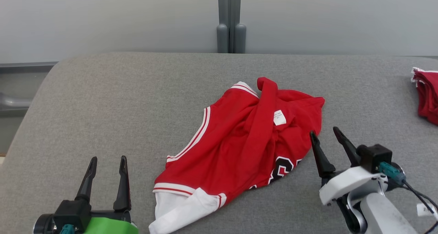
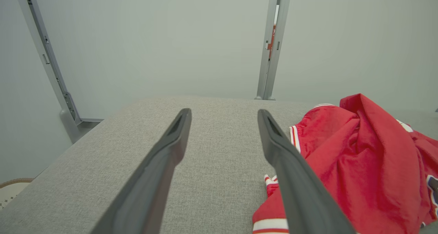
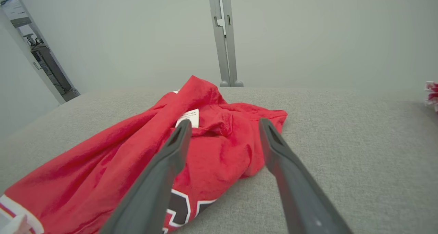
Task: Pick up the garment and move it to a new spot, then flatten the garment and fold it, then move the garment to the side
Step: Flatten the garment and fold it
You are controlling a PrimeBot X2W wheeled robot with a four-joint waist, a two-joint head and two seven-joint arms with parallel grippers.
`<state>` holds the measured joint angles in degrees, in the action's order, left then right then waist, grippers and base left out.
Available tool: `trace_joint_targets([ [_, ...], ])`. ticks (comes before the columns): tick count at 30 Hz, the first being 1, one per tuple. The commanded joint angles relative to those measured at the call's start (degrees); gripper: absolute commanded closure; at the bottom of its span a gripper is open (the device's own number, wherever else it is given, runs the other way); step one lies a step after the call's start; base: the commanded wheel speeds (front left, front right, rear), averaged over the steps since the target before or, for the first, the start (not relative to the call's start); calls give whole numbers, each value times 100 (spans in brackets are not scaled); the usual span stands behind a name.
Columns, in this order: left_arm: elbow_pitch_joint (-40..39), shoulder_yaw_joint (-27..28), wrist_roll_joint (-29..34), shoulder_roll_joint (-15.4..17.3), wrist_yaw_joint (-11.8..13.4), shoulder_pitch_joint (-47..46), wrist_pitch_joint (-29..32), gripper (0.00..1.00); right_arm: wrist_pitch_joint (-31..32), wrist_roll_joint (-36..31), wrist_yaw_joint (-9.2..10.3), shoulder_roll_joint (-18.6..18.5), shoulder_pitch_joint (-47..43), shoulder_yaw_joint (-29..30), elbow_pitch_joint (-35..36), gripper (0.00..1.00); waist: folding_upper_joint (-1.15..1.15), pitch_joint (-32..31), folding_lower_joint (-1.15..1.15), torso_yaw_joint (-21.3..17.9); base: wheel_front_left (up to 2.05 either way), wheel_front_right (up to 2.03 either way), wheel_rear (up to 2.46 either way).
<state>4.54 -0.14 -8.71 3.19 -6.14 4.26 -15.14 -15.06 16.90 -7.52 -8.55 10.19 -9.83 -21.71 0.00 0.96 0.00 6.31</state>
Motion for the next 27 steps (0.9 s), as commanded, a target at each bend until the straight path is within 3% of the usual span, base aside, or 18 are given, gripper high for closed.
trace_joint_targets([
  [1, 25, -11, 41, 3, -37, -103, 2, 0, -15, -11, 7, -77, 235, -56, -139, 0, 0, 75, 0, 98, 0, 0, 0],
  [12, 107, -255, -90, -24, -68, -408, 1, 0, 81, 133, 8, -412, 1843, -463, -2031, 0, 0, 568, 0, 735, 0, 0, 0],
  [19, 184, -404, -250, -24, 5, -550, 1, 0, 207, 331, 7, -369, 2396, -705, -3096, 0, 0, 760, 0, 1016, 0, 0, 0],
  [20, 196, -419, -248, -24, 10, -549, 2, 0, 235, 379, 7, -356, 2438, -730, -3255, 5, 0, 767, 0, 1040, 0, 0, 0],
  [21, 206, -430, -257, -24, 9, -545, 2, 0, 238, 421, 8, -337, 2460, -759, -3357, 24, 0, 771, 0, 1052, 0, 0, 0],
  [22, 209, -442, -268, -24, 15, -551, 1, 0, 223, 476, 7, -303, 2501, -815, -3447, 56, 0, 776, 0, 1063, 0, 0, 0],
  [23, 207, -448, -277, -24, 16, -555, 1, 0, 197, 516, 7, -292, 2527, -857, -3502, 94, 0, 780, 0, 1070, 0, 0, 0],
  [24, 206, -450, -282, -24, 29, -557, 1, 0, 177, 575, 7, -283, 2537, -907, -3574, 100, 0, 779, 0, 1072, 0, 0, 0],
  [27, 206, -433, -291, -25, 67, -545, 1, 0, 87, 673, 7, -304, 2578, -1004, -3617, 100, 0, 753, 0, 1028, 0, 0, 0],
])
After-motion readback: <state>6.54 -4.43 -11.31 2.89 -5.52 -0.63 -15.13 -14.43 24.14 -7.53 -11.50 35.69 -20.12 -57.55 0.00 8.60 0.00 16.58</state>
